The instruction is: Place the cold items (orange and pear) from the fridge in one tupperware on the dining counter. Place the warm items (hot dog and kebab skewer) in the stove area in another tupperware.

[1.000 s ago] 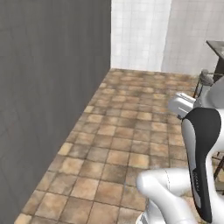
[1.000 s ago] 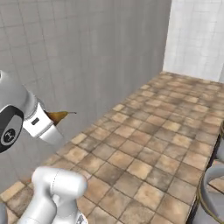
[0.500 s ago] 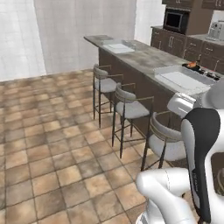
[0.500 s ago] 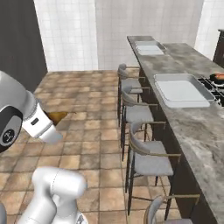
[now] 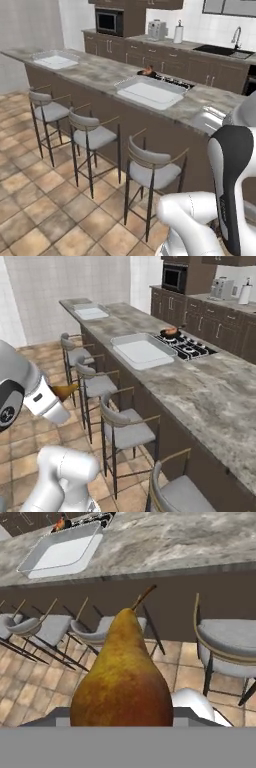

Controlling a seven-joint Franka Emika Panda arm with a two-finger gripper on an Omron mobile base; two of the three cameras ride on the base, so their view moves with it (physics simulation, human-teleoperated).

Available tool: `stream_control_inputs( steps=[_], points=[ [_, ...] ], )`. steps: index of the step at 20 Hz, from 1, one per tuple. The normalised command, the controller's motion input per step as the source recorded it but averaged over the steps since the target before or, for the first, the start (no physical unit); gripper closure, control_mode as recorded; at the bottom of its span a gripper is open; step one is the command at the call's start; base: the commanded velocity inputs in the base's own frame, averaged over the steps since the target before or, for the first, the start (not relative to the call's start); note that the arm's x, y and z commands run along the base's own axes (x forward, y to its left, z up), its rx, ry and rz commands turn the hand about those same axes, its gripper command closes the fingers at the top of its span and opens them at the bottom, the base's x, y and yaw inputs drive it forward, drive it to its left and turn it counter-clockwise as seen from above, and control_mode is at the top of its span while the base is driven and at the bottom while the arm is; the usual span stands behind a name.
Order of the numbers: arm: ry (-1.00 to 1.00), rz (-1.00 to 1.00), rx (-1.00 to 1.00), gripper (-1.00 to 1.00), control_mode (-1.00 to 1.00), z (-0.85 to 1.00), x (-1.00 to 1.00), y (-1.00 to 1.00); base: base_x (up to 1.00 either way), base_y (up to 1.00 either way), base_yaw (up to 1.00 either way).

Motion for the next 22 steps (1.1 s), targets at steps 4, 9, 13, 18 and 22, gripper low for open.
stream_control_inputs(
  steps=[4, 9, 13, 18, 22],
  points=[
    [0.0, 0.0, 0.0, 1.0, 1.0, 0.0, 0.0, 0.0, 0.8, 0.72, -0.29],
    [0.0, 0.0, 0.0, 1.0, 1.0, 0.0, 0.0, 0.0, 0.55, 0.81, -0.04],
    [0.0, 0.0, 0.0, 1.0, 1.0, 0.0, 0.0, 0.0, 0.26, 0.71, -0.12],
    [0.0, 0.0, 0.0, 1.0, 1.0, 0.0, 0.0, 0.0, 0.25, 0.69, -0.28],
    [0.0, 0.0, 0.0, 1.0, 1.0, 0.0, 0.0, 0.0, 0.32, 0.69, -0.36]
  ],
)
